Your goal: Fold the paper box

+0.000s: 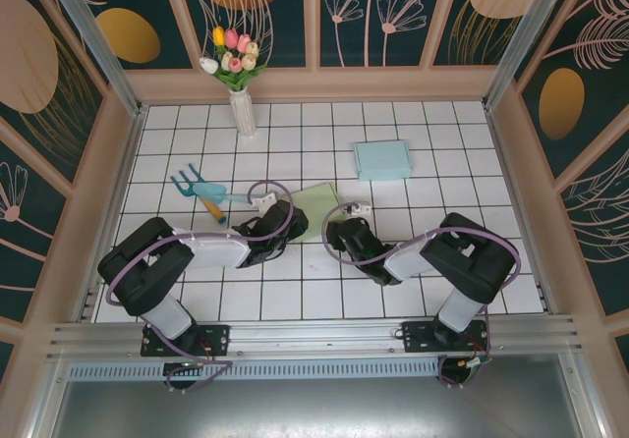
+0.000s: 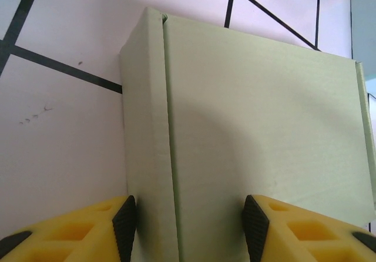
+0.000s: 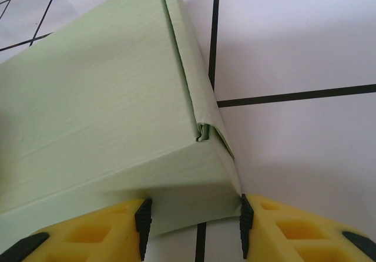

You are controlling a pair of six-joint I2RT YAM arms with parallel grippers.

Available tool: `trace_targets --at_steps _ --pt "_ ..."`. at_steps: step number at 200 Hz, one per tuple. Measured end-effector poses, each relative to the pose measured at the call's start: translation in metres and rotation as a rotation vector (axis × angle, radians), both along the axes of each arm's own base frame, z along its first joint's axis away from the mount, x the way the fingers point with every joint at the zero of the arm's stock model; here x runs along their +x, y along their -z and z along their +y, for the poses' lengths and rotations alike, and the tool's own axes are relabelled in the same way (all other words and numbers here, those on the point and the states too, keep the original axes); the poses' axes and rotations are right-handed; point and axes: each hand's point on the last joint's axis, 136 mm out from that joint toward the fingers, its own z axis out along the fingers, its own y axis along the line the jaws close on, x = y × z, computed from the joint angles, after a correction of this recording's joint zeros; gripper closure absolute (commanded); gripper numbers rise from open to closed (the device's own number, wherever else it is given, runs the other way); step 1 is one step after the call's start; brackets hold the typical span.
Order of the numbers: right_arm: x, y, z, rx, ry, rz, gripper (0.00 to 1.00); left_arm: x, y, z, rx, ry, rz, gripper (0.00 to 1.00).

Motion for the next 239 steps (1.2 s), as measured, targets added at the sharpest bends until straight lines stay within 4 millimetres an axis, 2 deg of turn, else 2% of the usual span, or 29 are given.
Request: trace_targets --at_steps 51,79,117,139,146,158,176,190,201,214,239 --pt "0.004 -0.004 0.001 0.06 -0.032 0.041 0.53 -0.011 -0.004 0.006 0.013 0.019 0.023 0.44" --pt "-0.006 -0.007 -0.001 0.072 -0.06 0.073 0.52 -0.021 -0.004 0.012 0.046 0.03 0.049 0.41" --pt "-0.013 -0.017 -0.01 0.074 -0.049 0.087 0.54 -0.025 -0.006 0.02 0.083 0.028 0.053 0.41" --pt "-0.019 -0.032 -0.022 0.102 -0.014 0.077 0.93 -0.025 -0.019 0.027 0.127 0.052 0.012 0.4" --pt "-0.021 -0.038 -0.024 0.125 -0.006 0.072 1.0 -0.024 -0.026 0.028 0.136 0.066 -0.016 0.4" --pt "-0.023 -0.044 -0.027 0.158 0.006 0.068 1.0 -0.021 -0.042 0.029 0.15 0.095 -0.078 0.38" --pt "-0.027 -0.047 -0.028 0.196 0.012 0.083 1.0 -0.017 -0.068 0.029 0.163 0.144 -0.19 0.13" --pt "-0.031 -0.048 -0.024 0.225 -0.002 0.105 1.0 -0.012 -0.087 0.029 0.181 0.172 -0.285 0.05" --pt "-0.034 -0.047 -0.021 0.242 -0.013 0.125 1.0 -0.004 -0.098 0.029 0.204 0.182 -0.349 0.05" --pt "-0.037 -0.046 -0.017 0.265 -0.023 0.152 1.0 0.009 -0.102 0.03 0.239 0.198 -0.384 0.07" --pt "-0.033 -0.038 -0.013 0.282 -0.013 0.221 1.0 0.047 -0.087 0.03 0.267 0.243 -0.366 0.15"
